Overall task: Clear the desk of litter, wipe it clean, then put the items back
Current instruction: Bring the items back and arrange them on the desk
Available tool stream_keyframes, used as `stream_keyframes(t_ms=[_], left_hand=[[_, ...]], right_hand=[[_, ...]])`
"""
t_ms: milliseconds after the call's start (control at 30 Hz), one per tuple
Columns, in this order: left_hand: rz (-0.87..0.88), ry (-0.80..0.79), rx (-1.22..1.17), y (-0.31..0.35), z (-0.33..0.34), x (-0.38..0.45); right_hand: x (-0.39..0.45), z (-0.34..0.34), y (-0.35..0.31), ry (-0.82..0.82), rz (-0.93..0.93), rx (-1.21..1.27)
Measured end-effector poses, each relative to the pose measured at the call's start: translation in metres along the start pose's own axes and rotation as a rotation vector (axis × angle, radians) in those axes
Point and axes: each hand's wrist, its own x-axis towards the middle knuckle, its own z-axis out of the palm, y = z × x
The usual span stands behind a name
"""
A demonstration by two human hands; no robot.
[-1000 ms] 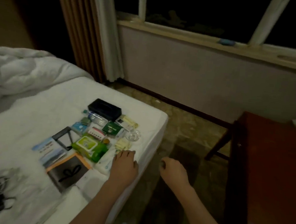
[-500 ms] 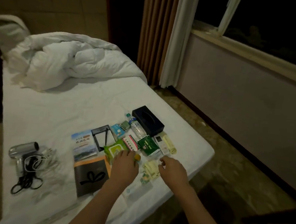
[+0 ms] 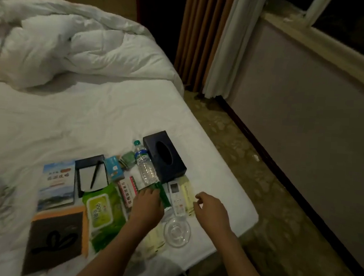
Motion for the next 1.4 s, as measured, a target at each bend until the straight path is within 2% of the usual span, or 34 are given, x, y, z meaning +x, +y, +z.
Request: stream_keyframes(t_ms=[133,300,500,600,800,1000,1167,1300,1400], left_hand=[[-0.130,-0.035,-0.048,0.033,0.011,0.039],[-0.252,0.030,-0.092,0.040,0.001,0.079],[-0.432,0.046,-0.159,0.005,0.032,0.097],[-0.565,-0.011,-0.234,-0.002,0.063,0.105],[-0.796,0.038,-0.436,-0.004,0.115,0.136],[-1.067,0.125,-0.616,-0.038,0.152,0.163],[-1.112,0.118,-0.902,-0.057,0.166,0.175],[-1.106,0.139,-0.966,-0.055,0.173,0.183],[-1.078,0.070,-0.931,-0.054,0.173,0.189]], right_hand=[[0.072,-0.035,0.021,-0.055,-0.066,-0.052],[0.146,-0.048,0.014,-0.090,-0.158,-0.019],[0.216,0.001,0.005,-0.207,-0.220,-0.038],[0.240,0.027,0.006,-0.250,-0.205,-0.043],[0.293,0.067,0.011,-0.226,-0.182,-0.154],[0.330,0.112,0.006,-0.230,-0.123,-0.182],[0.342,0.142,0.011,-0.280,-0.076,-0.113],[0.352,0.149,0.010,-0.264,-0.009,-0.052],[0.361,0.149,0.008,-0.258,0.050,0.039]])
